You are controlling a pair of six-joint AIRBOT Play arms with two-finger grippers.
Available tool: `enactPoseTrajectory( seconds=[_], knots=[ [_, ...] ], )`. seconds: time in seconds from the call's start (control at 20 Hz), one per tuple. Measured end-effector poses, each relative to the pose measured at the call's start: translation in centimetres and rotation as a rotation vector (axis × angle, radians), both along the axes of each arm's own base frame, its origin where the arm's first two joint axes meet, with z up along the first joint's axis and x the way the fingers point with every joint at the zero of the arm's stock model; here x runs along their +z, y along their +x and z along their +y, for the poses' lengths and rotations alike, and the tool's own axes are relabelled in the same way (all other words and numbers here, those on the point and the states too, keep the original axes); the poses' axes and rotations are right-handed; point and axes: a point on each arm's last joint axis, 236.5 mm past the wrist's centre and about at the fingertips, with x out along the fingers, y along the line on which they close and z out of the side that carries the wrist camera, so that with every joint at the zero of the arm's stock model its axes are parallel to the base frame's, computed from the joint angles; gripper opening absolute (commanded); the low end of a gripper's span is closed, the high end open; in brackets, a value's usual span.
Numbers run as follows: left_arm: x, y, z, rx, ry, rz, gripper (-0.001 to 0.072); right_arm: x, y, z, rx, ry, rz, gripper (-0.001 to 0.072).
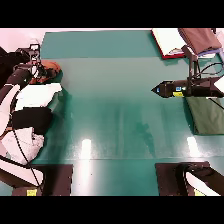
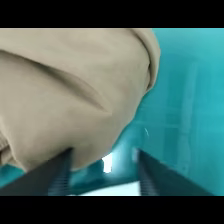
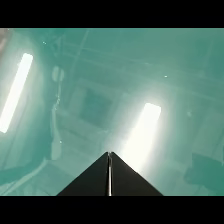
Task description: Fold the shirts.
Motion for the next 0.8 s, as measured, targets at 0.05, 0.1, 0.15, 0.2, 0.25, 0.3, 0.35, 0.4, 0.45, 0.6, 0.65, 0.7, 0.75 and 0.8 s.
enactPoseTrajectory(
  seconds=[0.05,0.1,0.15,0.2,0.25,0.3,0.35,0.4,0.45,0.6,0.65,0.7,0.75,0.8],
  knots=[
    [0.0,0.2,0.0,-0.002,0.002,-0.01,0.0124,0.0,0.0,0.0,0.0,0.0,0.001,0.0021],
    [-0.2,0.4,0.0,-0.004,0.004,-0.014,0.0023,0.0,0.0,0.0,0.001,0.0,0.002,0.0021],
    [-0.2,0.6,0.0,-0.006,0.005,-0.023,0.0023,0.0,-0.1,0.0,0.002,0.0,0.002,0.0021],
    [-0.1,0.8,0.0,-0.007,0.004,-0.034,0.0023,0.0,-0.1,0.0,0.001,0.0,0.003,0.0021],
    [0.2,1.1,0.0,-0.007,0.004,-0.046,0.0023,0.0,-0.1,0.0,0.001,0.0,0.003,0.0021],
    [0.6,1.3,0.0,-0.005,0.002,-0.057,0.0023,0.0,-0.1,0.0,0.001,0.0,0.003,0.002],
    [1.7,1.7,0.0,-0.003,0.001,-0.08,0.0023,0.0,-0.1,0.0,0.002,0.0,0.003,0.0021],
    [3.4,2.1,0.0,-0.002,0.0,-0.113,0.0024,0.0,-0.1,0.0,0.002,0.0,0.003,0.0021],
    [5.5,2.3,-0.1,-0.001,0.0,-0.153,0.0025,0.0,-0.1,0.0,0.001,0.001,0.002,0.002],
    [12.1,2.2,1.0,0.009,0.016,-0.266,0.0594,0.0,0.0,0.0,0.001,0.001,0.002,0.0021],
    [13.1,1.8,1.9,0.029,0.019,-0.276,0.0605,0.0,0.0,0.0,0.001,0.001,0.002,0.0021],
    [13.3,1.3,3.2,0.061,0.011,-0.264,0.0604,0.0,0.0,0.0,0.001,0.002,0.001,0.0021],
    [12.6,0.7,4.4,0.096,-0.003,-0.232,0.0611,0.0,0.0,0.0,0.0,0.002,0.001,0.002],
    [11.3,0.0,5.8,0.136,-0.027,-0.187,0.0611,0.0,0.0,0.0,0.0,0.002,0.0,0.0021]
  ],
)
